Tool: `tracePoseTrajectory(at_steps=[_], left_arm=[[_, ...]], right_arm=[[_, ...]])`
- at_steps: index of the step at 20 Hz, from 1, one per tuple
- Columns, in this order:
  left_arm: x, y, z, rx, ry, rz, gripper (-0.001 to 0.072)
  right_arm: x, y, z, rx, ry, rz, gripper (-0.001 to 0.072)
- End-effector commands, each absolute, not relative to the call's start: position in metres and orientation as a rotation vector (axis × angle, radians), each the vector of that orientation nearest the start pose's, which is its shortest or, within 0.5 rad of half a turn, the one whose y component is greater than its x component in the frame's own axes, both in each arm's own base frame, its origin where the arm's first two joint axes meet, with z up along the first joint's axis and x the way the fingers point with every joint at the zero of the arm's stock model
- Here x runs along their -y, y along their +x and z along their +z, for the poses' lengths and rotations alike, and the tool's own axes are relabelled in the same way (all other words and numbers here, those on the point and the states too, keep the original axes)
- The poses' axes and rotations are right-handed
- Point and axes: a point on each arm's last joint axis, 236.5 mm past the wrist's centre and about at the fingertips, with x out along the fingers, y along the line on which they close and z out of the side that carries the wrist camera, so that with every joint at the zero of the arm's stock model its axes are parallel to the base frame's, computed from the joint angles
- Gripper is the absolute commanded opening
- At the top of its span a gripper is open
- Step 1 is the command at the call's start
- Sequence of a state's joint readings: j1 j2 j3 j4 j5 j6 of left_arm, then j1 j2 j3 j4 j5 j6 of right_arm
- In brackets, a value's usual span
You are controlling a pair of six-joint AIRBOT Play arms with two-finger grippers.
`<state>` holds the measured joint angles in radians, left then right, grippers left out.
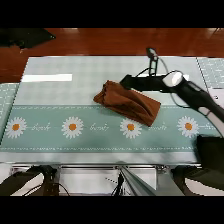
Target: Fold the shirts.
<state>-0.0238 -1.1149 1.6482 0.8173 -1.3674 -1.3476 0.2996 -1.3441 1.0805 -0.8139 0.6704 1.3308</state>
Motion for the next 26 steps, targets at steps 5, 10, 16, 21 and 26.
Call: tracePoseTrajectory(at_steps=[5,10,16,21,26], left_arm=[[0.154,0.359,0.255,-0.813,-0.207,-0.666,0.002],[0.154,0.359,0.252,-0.821,-0.21,-0.666,0.002],[0.155,0.352,0.248,-0.857,-0.216,-0.676,0.002],[0.159,0.35,0.246,-0.877,-0.233,-0.676,0.002],[0.176,0.347,0.233,-0.918,-0.222,-0.717,0.002]], right_arm=[[0.047,0.303,-0.014,-1.398,0.224,-0.013,0.0537],[-0.03,0.299,-0.054,-1.206,0.917,0.191,0.0619],[-0.074,0.325,-0.089,-1.022,0.984,0.091,0.0618],[-0.09,0.353,-0.087,-0.898,0.972,-0.023,0.0293],[-0.107,0.358,-0.014,-0.838,0.697,0.316,0.0025]])
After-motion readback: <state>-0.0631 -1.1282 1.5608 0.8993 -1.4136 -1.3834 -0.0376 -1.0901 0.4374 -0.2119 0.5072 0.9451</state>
